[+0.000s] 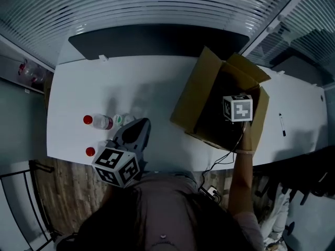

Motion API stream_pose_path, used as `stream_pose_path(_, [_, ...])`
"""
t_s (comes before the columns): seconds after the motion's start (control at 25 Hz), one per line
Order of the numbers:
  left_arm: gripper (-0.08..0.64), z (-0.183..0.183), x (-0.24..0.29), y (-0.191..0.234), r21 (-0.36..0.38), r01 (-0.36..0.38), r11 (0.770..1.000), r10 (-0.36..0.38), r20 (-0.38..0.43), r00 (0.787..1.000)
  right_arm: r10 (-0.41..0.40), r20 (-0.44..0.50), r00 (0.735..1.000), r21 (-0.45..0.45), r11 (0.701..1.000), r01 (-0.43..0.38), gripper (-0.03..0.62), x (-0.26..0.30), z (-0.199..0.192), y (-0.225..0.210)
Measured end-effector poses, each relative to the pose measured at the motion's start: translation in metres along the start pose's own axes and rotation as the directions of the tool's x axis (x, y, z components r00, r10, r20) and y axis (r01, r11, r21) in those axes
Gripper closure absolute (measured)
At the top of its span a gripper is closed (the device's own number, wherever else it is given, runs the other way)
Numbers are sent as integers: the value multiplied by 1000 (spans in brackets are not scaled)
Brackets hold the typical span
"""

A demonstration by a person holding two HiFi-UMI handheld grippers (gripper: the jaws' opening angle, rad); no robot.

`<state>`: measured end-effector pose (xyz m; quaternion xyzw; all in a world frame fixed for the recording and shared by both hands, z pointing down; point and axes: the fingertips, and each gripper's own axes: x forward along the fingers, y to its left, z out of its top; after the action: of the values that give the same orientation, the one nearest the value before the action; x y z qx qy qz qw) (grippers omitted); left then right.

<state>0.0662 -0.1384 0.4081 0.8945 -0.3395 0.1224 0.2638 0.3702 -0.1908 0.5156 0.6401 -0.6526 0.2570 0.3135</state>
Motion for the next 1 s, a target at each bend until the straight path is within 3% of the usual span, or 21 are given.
stream_pose_path(0.32, [551, -5, -1, 6, -5, -21, 1000, 21, -18, 1000, -7, -114, 993, -17, 1000, 5, 335, 31, -27, -9])
stream_pose_path(1.0, [551, -6, 0, 7, -2, -20, 1000, 20, -31, 999, -20, -247, 969, -92, 996, -3, 288, 72, -57, -13])
